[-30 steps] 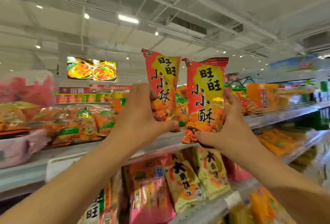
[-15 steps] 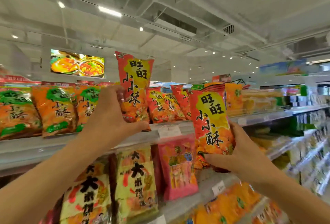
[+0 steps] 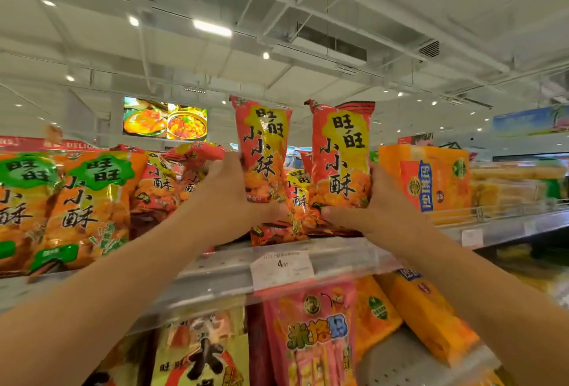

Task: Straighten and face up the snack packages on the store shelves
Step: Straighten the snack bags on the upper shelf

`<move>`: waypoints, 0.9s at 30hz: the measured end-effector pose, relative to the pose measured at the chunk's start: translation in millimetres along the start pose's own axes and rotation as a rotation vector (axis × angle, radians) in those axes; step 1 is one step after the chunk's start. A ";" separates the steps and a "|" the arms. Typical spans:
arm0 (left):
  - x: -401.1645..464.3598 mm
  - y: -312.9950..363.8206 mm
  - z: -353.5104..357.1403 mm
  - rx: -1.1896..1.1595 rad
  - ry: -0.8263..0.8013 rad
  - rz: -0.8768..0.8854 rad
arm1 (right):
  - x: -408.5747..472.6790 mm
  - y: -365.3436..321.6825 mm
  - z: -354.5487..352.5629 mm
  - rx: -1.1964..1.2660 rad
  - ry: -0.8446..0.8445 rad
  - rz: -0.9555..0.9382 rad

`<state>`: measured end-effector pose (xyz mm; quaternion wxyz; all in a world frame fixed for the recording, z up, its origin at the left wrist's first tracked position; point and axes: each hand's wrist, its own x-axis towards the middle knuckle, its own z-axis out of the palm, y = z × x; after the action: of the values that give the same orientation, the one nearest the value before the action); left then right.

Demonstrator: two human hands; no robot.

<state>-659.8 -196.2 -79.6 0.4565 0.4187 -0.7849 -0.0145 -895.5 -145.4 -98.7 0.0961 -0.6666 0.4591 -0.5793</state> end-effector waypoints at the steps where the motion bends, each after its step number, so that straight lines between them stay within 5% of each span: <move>1: 4.1 -1.4 6.0 0.036 -0.008 -0.027 | 12.4 4.4 2.3 0.012 -0.035 0.001; 10: 11.0 4.7 30.5 0.131 -0.201 -0.297 | 60.8 55.2 6.9 -0.062 -0.288 0.084; 15: 14.6 22.9 30.1 0.025 -0.095 -0.430 | 61.3 61.8 -4.4 -0.073 -0.422 0.087; 20: 16.3 40.0 49.1 0.022 0.040 -0.407 | 58.1 68.5 -13.8 -0.043 -0.381 0.010; 27: 9.1 45.3 70.8 0.052 -0.035 -0.414 | 69.5 69.1 -10.7 -0.252 -0.342 -0.081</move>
<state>-742.6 -198.4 -96.1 0.4194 0.5822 -0.6900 -0.0950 -945.8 -230.0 -93.4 0.0651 -0.7797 0.4781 -0.3992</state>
